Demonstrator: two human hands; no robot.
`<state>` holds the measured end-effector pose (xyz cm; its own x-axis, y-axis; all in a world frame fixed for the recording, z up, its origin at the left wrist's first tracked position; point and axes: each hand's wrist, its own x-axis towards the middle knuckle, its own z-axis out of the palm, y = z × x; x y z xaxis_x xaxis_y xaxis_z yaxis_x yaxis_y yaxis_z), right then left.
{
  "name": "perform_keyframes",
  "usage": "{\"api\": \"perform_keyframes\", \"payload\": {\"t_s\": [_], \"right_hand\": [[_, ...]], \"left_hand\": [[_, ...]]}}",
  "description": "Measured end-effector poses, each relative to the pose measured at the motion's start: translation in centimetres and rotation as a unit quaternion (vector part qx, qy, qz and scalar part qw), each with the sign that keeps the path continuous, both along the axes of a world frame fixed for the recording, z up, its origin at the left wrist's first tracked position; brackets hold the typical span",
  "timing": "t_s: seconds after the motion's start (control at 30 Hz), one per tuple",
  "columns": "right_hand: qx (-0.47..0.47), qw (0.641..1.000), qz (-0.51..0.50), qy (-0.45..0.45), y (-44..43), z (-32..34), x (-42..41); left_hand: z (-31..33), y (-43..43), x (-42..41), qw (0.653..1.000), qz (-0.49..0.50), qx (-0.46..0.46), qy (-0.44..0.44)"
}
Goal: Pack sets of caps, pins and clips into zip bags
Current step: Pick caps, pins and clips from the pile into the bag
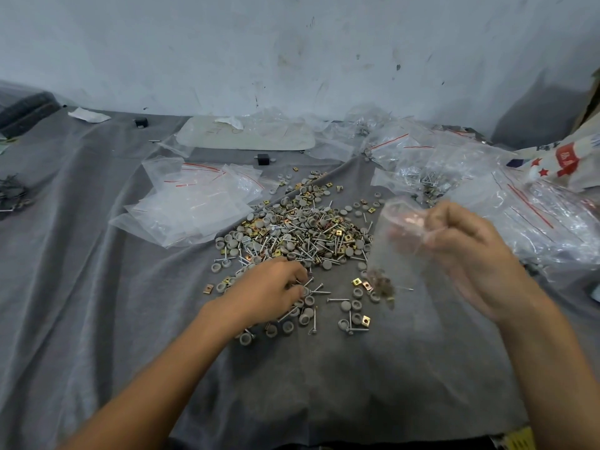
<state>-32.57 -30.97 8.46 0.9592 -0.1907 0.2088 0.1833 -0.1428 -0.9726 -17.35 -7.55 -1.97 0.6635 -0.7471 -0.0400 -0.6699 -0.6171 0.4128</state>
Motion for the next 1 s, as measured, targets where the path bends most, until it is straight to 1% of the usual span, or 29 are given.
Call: {"api": "perform_keyframes", "payload": {"t_s": [0.03,0.07,0.1,0.13,0.17,0.2,0.23,0.27,0.3,0.33,0.4,0.5,0.63,0.7,0.73,0.77,0.8,0.83,0.87,0.9,0.93,0.97,1.0], "right_hand": [[0.127,0.991,0.029,-0.015,-0.1,0.0,0.1],[0.235,0.970,0.054,-0.032,0.0,0.0,0.3],[0.321,0.943,0.066,-0.049,0.1,0.0,0.5],[0.391,0.916,0.064,-0.061,0.4,-0.1,0.7],[0.439,0.894,0.055,-0.067,0.8,-0.1,0.9],[0.470,0.879,0.037,-0.069,1.1,-0.2,1.2],[0.495,0.866,0.021,-0.067,1.4,-0.2,1.4],[0.517,0.853,0.013,-0.065,1.7,-0.2,1.6],[0.532,0.844,0.007,-0.063,1.9,-0.2,1.8],[0.539,0.840,0.001,-0.062,1.9,-0.3,2.0],[0.544,0.836,-0.001,-0.067,2.0,-0.2,2.0],[0.568,0.819,0.018,-0.080,1.8,-0.3,1.9],[0.555,0.829,0.011,-0.073,1.7,-0.8,1.9],[0.547,0.834,-0.003,-0.067,1.4,-0.9,1.8],[0.541,0.838,-0.010,-0.066,1.2,-0.8,1.8],[0.532,0.844,-0.009,-0.068,0.9,-0.7,1.6],[0.514,0.855,-0.002,-0.075,0.6,-0.7,1.6],[0.479,0.874,0.000,-0.080,0.4,-0.8,1.5],[0.426,0.901,-0.016,-0.076,0.3,-1.0,1.5],[0.355,0.931,-0.054,-0.069,0.1,-1.2,1.4],[0.269,0.955,-0.108,-0.065,0.1,-1.6,1.4],[0.175,0.969,-0.164,-0.061,0.0,-1.9,1.2],[0.078,0.973,-0.212,-0.057,0.0,-2.3,1.2]], "left_hand": [[0.3,-0.2,-0.2,1.000,0.007,-0.014,0.012],[0.8,-0.3,-0.7,0.997,0.017,-0.051,0.056],[1.4,-0.5,-1.3,0.982,0.027,-0.111,0.151],[2.1,-0.8,-2.2,0.939,0.019,-0.187,0.287],[2.9,-1.0,-3.3,0.864,-0.012,-0.265,0.427],[3.5,-1.4,-4.2,0.782,-0.048,-0.322,0.531],[4.1,-1.8,-4.9,0.721,-0.081,-0.358,0.587],[4.7,-2.2,-5.5,0.694,-0.100,-0.379,0.604],[5.4,-2.6,-5.9,0.694,-0.103,-0.394,0.594],[6.0,-3.0,-6.2,0.701,-0.092,-0.409,0.577],[6.7,-3.3,-6.2,0.707,-0.055,-0.434,0.555],[6.8,-3.0,-6.0,0.702,-0.052,-0.461,0.541],[6.5,-2.7,-5.7,0.704,-0.076,-0.448,0.545],[6.2,-2.4,-5.3,0.710,-0.063,-0.447,0.540],[6.1,-2.2,-4.9,0.721,-0.046,-0.447,0.527],[5.8,-1.9,-4.2,0.741,-0.017,-0.444,0.503],[5.5,-1.6,-3.3,0.770,0.023,-0.435,0.465],[5.1,-1.1,-2.2,0.802,0.074,-0.421,0.417],[4.6,-0.7,-1.1,0.828,0.127,-0.405,0.366],[4.0,-0.3,0.0,0.844,0.174,-0.394,0.319],[3.4,0.2,0.9,0.853,0.208,-0.387,0.281],[2.7,0.5,1.8,0.861,0.231,-0.378,0.248],[2.0,0.9,2.4,0.872,0.248,-0.362,0.217]]}}
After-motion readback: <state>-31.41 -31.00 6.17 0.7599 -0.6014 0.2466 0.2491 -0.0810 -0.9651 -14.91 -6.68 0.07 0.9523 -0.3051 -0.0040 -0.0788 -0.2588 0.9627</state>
